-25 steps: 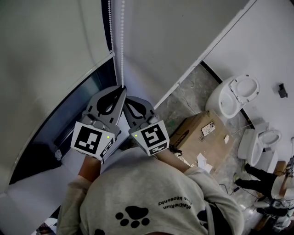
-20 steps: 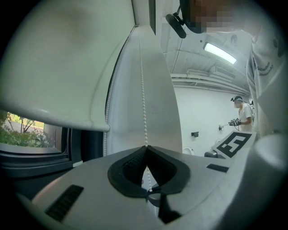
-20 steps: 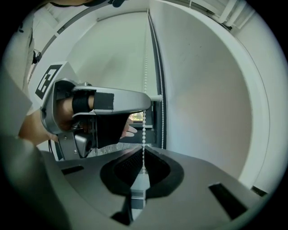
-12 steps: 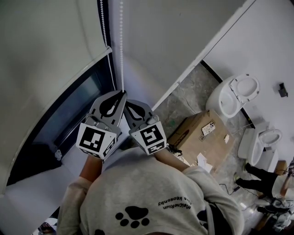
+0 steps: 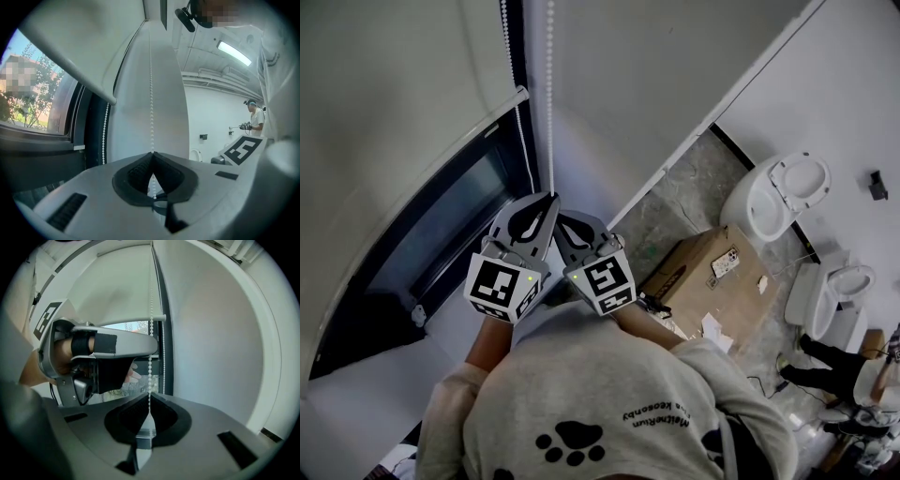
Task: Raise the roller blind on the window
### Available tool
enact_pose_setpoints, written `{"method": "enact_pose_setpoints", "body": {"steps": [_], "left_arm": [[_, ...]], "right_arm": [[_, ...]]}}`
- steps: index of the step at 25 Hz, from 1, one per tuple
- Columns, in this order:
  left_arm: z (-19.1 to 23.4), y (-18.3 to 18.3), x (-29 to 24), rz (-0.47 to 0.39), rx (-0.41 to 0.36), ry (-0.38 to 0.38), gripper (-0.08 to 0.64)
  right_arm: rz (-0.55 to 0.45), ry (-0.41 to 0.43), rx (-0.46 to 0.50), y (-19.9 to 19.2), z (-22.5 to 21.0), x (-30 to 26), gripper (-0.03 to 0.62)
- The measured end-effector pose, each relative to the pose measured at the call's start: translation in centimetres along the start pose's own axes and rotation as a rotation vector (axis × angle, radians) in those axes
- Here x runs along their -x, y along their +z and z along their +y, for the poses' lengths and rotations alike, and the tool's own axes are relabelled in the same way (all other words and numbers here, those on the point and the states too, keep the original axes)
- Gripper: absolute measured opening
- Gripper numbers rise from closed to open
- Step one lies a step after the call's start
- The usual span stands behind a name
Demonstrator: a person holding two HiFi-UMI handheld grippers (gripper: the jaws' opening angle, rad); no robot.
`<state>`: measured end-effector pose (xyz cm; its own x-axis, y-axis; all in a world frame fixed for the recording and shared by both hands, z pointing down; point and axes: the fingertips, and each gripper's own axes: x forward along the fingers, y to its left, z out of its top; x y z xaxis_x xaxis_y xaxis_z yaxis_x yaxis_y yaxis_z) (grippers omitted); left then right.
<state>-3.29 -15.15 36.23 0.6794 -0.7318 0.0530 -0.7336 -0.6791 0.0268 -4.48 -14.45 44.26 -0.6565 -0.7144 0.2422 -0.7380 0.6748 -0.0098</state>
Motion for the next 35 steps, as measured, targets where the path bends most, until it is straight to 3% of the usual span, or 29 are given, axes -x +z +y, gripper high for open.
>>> {"method": "enact_pose_setpoints", "body": {"steps": [11,15,17,20,23,26,30,35], "left_arm": [[-0.1,-2.3,-0.1,0.020,0.020,0.003,0.009],[0.0,-2.3,0.0,0.017,0.024,0.009,0.009],[0.2,-2.2,0.0,0.017,0.024,0.010,0.009],[0.4,-2.2,0.0,0.016,0.027,0.012,0.009],[0.4,-2.2,0.1,0.016,0.029,0.009,0.009],[0.1,-2.2,-0.1,0.015,0.030,0.001,0.009],[-0.4,-2.1,-0.2,0.012,0.028,-0.008,0.009],[-0.9,-2.3,-0.5,0.014,0.023,-0.022,0.009]], "right_arm": [[0.020,0.018,-0.009,-2.3,0.1,-0.2,0.017],[0.040,-0.006,0.055,-2.0,-0.4,0.8,0.018],[0.022,-0.011,0.062,-0.6,-0.8,2.1,0.018],[-0.079,-0.020,0.031,3.6,-1.4,4.6,0.022],[-0.154,-0.003,0.027,8.1,-1.2,6.0,0.077],[-0.192,0.013,0.037,11.4,-0.8,6.1,0.086],[-0.224,0.025,0.080,14.4,-0.3,4.8,0.086],[-0.175,-0.001,0.079,15.2,-0.9,3.4,0.084]]}}
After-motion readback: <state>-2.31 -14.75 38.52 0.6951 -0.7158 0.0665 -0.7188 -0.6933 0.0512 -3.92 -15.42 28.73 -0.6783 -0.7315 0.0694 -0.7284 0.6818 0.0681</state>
